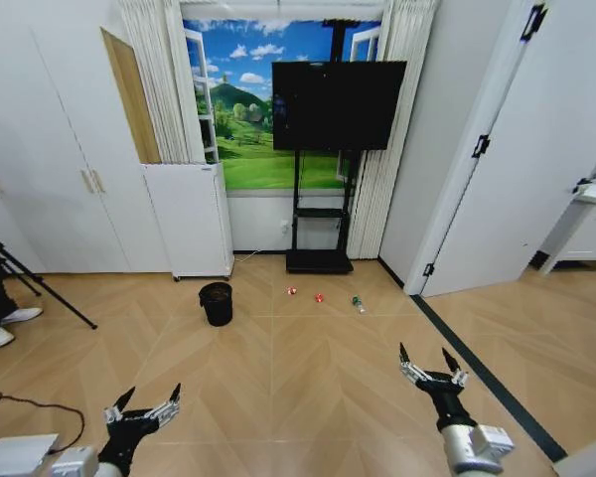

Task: Pick up the trash bin and place the garbage on the floor into it.

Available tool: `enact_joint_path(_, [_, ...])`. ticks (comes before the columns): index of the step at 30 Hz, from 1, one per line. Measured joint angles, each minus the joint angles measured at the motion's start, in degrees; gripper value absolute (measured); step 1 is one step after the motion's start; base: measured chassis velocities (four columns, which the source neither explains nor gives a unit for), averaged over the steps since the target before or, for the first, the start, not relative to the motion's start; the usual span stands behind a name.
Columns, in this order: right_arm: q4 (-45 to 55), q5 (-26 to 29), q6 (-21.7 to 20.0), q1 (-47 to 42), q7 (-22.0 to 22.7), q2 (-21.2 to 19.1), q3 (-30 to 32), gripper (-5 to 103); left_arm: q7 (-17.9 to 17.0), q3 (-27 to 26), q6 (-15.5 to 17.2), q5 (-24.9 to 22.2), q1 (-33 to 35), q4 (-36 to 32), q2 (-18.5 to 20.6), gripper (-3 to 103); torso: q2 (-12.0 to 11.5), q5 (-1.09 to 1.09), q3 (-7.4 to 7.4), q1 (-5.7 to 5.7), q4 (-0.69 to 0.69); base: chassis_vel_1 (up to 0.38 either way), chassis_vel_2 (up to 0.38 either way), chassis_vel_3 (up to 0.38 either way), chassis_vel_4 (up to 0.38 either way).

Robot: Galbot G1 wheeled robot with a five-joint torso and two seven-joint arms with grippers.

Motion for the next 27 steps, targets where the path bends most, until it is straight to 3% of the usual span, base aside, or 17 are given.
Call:
enact_joint_path(8, [-0.62,-0.32,0.84,0.09,-0.09,0.00,0.03,100,2.72,0.09,-3.17,2.03,0.62,1.76,-0.22,100,0.00,0.00,0.00,0.00,0.01,0.000,0.000,0.000,0.000])
enact_joint_path(11, [-0.71,-0.63,1.05,-0.03,-0.83,0.10,-0.24,100,10.19,0.11,-9.37,4.21,0.23,3.99,-0.16,100,0.00,0.00,0.00,0.00,0.00,0.000,0.000,0.000,0.000])
enact_joint_path(14, [-0.74,-0.90,1.15,-0.24,-1.30,-0.10,-0.47,100,11.92,0.23,-11.25,4.44,-0.24,4.75,0.02,100,0.00,0.00,0.00,0.00,0.00,0.000,0.000,0.000,0.000])
enact_joint_path(20, [-0.51,-1.70,1.43,-0.11,-1.88,-0.69,-0.58,100,11.07,0.10,-11.85,4.09,-0.65,5.22,0.14,100,0.00,0.00,0.00,0.00,0.00,0.000,0.000,0.000,0.000])
enact_joint_path(27, [0.12,-2.28,-2.67,-0.30,-2.19,-0.75,-0.01,100,9.28,-0.21,-12.59,4.34,-0.31,4.90,-0.23,100,0.00,0.00,0.00,0.00,0.00,0.000,0.000,0.000,0.000])
